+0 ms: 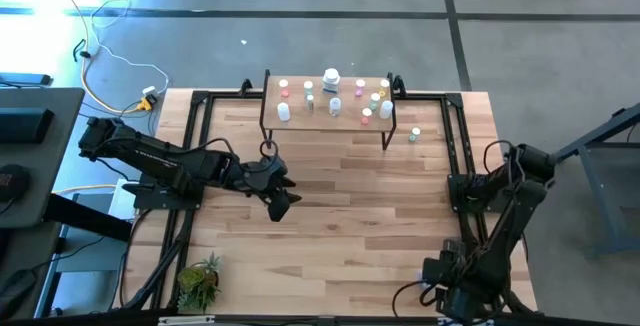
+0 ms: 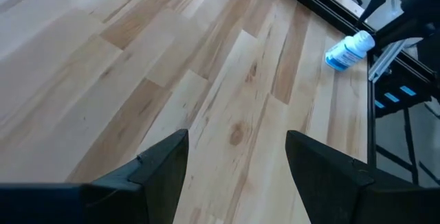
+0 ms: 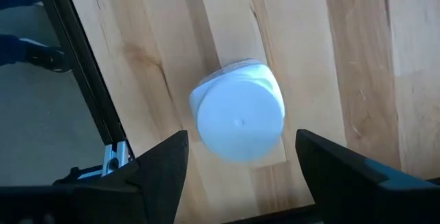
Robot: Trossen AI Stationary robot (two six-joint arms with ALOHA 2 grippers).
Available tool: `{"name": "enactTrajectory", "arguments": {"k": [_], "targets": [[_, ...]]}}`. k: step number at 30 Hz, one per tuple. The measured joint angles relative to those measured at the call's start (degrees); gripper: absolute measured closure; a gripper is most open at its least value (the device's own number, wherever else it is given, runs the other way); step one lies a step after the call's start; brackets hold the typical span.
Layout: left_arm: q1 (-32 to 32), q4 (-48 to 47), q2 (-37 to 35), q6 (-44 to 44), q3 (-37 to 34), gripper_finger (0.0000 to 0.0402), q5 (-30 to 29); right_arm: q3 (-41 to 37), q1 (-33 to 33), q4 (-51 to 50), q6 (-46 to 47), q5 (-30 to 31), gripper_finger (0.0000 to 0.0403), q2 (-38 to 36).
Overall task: Pick and place medicine bottles onto shelf by color
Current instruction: Put the white pill bottle on the shelf
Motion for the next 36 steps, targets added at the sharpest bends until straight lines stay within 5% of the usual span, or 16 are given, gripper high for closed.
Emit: {"name": "enactTrajectory", "arguments": {"k": [11,23,36], "targets": [[0.01,-0.02,0.0,-0.16,0.0,0.0167,-0.78,0.0,-1.13,1.18,2.45,1.5,0.0151,1.97],[0.01,-0.04,0.0,0.66,0.0,0.0167,-0.77,0.04,-4.22,2.25,0.93,-2.7,0.0243,2.22],[0.9,-0.08,0.0,5.34,0.0,0.0167,2.98,0.11,-12.56,4.19,-5.6,-9.97,0.0241,2.06]]}}
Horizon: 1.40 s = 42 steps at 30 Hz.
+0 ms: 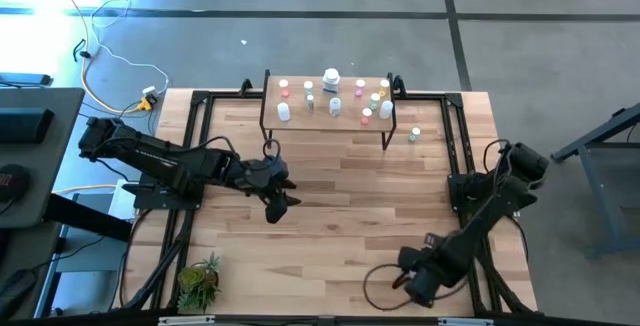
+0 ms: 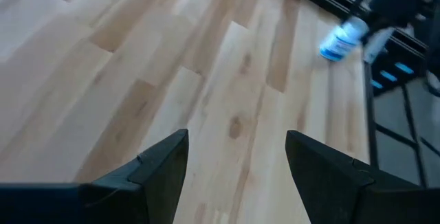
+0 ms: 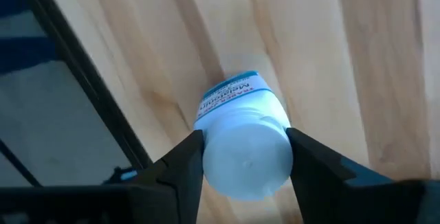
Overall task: Pick and place medicine bottles onto shelf by color
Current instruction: Put the white pill bottle on the shelf
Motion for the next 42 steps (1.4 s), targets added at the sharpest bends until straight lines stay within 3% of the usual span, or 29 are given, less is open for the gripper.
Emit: {"name": "enactTrajectory", "arguments": {"k": [24,36,42], "targets": [[11.11,-2.08,0.01,17.88,0.0,0.0167,27.13,13.79,-24.67,2.5,-22.39,4.95,0.0241,0.02],[16.35,0.04,0.0,18.95,0.0,0.0167,42.92,22.27,-32.42,2.82,-37.36,6.69,0.024,-0.02],[17.32,6.25,0.0,14.93,0.0,0.0167,49.62,28.03,-34.98,2.9,-49.33,6.66,0.024,-0.02]]}}
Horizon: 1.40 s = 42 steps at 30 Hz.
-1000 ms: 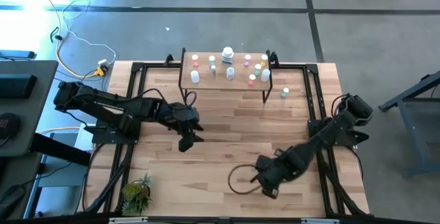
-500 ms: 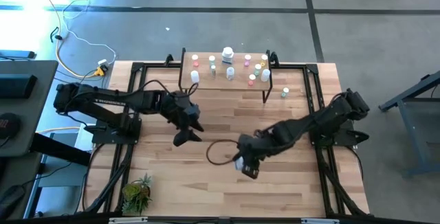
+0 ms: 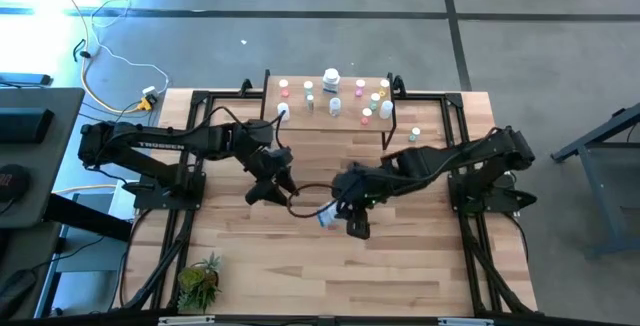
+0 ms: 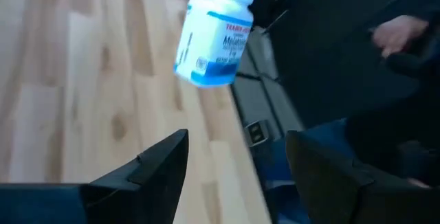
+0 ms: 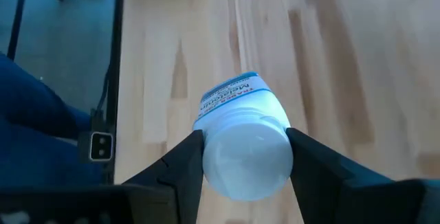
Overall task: Pick and place medicine bottles onto shelf by color
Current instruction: Put the white pill bottle on the shelf
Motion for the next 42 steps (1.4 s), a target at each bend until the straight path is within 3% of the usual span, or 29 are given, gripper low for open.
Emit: {"name": "enactTrajectory", "arguments": {"k": [6,11,18,28,35,42], "targets": [[-0.07,10.43,0.0,-8.97,0.0,0.0167,1.2,6.06,-2.71,1.12,-11.7,-0.54,0.024,-0.04],[-0.07,19.87,0.0,-19.08,0.0,0.0167,0.11,10.04,-4.62,3.04,-19.99,-6.64,0.024,-0.04],[-0.07,27.31,0.0,-25.61,0.0,0.0167,-1.51,12.38,-6.29,2.92,-26.15,-11.35,0.024,-0.08],[-0.55,27.25,0.0,-27.07,0.0,0.0167,-2.32,12.38,-9.94,2.89,-26.87,-12.31,0.024,-0.07],[-0.59,27.11,0.02,-23.93,-0.02,0.0167,-5.52,12.38,-11.03,2.91,-26.18,-13.19,0.024,0.37],[-0.57,26.97,0.02,-22.53,-0.02,0.0179,-5.12,12.38,-11.59,3.02,-26.47,-13.65,0.024,0.61]]}}
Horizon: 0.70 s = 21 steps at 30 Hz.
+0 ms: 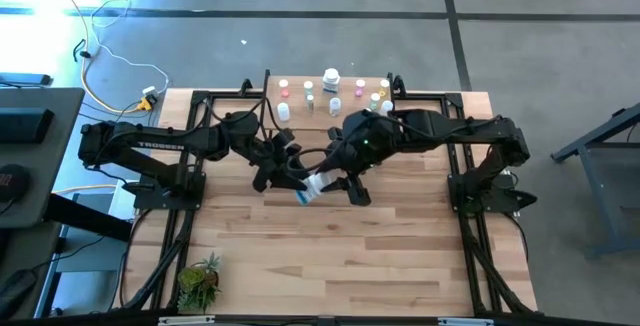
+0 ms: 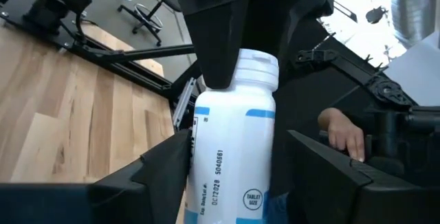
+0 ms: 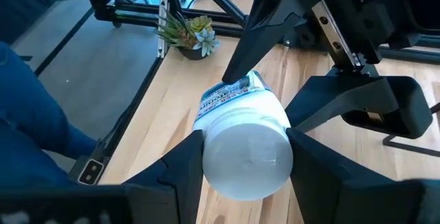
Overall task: Pick and place medicine bottles onto shelf by color
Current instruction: Put the white pill bottle on the shelf
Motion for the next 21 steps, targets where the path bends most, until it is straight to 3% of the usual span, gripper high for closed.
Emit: {"name": "enactTrajectory", "arguments": {"k": [10,15,21], "targets": [[0.52,-0.35,0.01,3.4,0.0,0.0235,1.44,-0.02,-0.45,0.14,1.11,-1.2,0.0238,0.0],[0.57,-0.65,0.02,5.77,0.0,0.0257,1.57,-0.02,-0.47,0.12,1.33,-1.06,0.0218,0.07],[0.57,-3.45,0.02,8.28,0.02,0.0256,1.42,-0.09,0.36,-0.67,5.77,4.36,0.0182,0.09]]}}
